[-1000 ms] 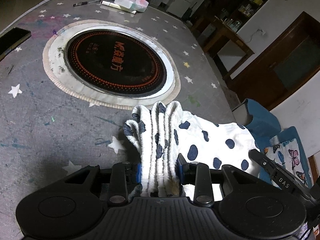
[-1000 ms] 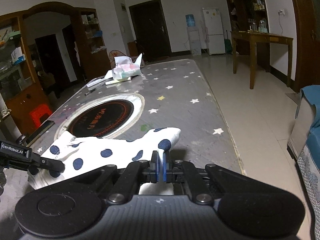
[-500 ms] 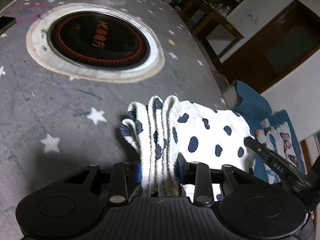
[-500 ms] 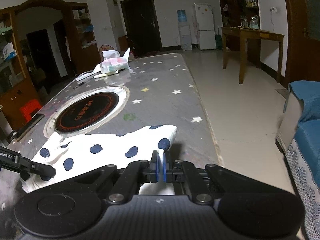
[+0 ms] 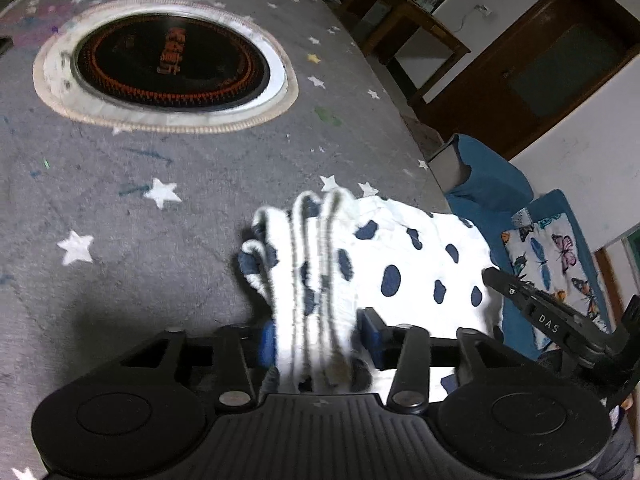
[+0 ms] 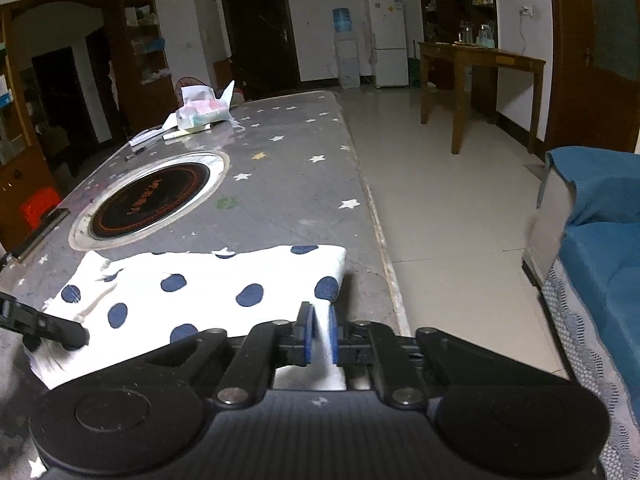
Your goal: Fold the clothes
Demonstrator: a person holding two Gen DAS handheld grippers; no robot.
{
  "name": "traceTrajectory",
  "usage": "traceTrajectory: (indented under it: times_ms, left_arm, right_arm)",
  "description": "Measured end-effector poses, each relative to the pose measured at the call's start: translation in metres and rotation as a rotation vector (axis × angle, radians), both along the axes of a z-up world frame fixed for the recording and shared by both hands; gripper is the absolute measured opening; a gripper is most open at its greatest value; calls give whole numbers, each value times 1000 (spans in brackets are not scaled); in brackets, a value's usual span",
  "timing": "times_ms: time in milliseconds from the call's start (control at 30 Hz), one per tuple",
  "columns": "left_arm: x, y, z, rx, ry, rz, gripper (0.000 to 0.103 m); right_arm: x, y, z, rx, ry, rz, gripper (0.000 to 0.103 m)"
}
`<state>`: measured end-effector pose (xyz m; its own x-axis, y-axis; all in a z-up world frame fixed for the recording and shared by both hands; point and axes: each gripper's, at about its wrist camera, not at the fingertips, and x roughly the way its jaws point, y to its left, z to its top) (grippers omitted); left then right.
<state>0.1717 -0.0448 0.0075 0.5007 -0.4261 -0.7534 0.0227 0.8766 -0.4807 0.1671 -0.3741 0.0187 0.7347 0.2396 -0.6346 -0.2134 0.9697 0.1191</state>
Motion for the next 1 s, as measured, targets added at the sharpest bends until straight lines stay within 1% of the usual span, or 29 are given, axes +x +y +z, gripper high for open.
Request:
traceTrajectory:
  times_ms: [67,100,133,167,200,333,367,400,467,500,633,733,767,800,833,900,933,1000]
  left_arm:
    - [-3,1,5,12,-23,5,56]
    - [-4,2,7,18,-33,9,57]
    - [-6,3,9,29,-44,15,58]
    - [-7,3,11,42,-54,20,61]
    - [-8,3,13,56,-64,23,65]
    - [-13,1,14,95,-87,21,72]
    - [-14,1,14,106,-92,25,75]
    - [-15,1,12,116,-95,28,75]
    - [-15,1,9,134,-94,36,75]
    - [-15,2,7,138,-87,39,75]
    - [-17,2,1,160,-73,49,77]
    - [-21,3,2,170,-82,49,79]
    - [-24,3,3,176,-88,49,81]
    - [-26,3,4,183,-95,48,84]
    - [-29,2,6,187,-104,47,84]
    - [-35,2,8,195,-121,44,86]
    - [-38,2,10,199,-128,42,88]
    - [-45,2,12,211,-146,41,92]
  right_arm:
    - [-3,0,4,-2,-17,2,12]
    - [-5,1,7,0,-26,6,12]
    - [-7,3,9,1,-33,10,14]
    - [-9,4,10,2,-39,15,16]
    - [-12,6,11,7,-42,23,19]
    - [-24,16,10,5,-32,78,32]
    - [-28,18,8,5,-27,88,33]
    - [-31,20,7,5,-21,98,33]
    - [-37,24,2,6,-6,113,37]
    - [-39,25,0,4,3,117,42]
    - [-44,30,-10,-24,31,125,44]
    - [-50,31,-10,-35,23,119,47]
    - [-52,31,-9,-33,17,118,48]
    - [-55,30,-8,-26,14,116,53]
    - [-57,30,-7,-22,12,114,56]
    - [-62,30,-7,-17,9,111,57]
    - [-64,30,-7,-18,8,109,61]
    - [-71,31,-8,-18,8,103,65]
